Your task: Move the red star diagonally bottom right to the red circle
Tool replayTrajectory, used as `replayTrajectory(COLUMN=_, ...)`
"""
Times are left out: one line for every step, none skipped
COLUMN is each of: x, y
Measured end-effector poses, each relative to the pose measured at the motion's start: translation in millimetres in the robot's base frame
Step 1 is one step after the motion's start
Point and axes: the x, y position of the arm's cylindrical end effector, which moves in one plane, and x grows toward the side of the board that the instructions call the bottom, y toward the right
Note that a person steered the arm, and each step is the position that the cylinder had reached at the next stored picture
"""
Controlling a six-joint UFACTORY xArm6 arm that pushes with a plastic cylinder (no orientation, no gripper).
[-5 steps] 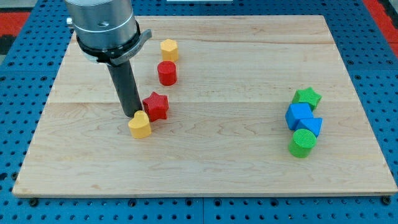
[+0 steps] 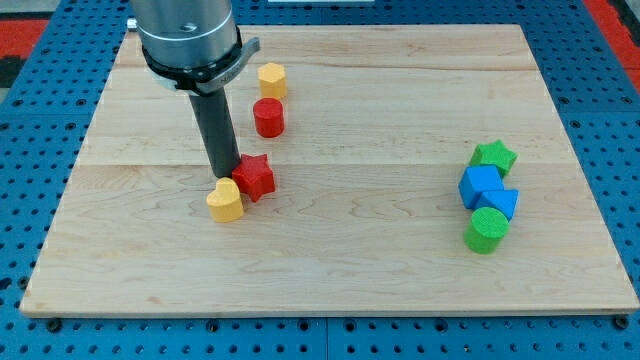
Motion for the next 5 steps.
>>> replayTrajectory(x=12, y=3)
replayTrajectory(x=37, y=5)
replayTrajectory(x=50, y=67)
replayTrajectory(x=41, y=79)
replayTrajectory(x=25, y=78)
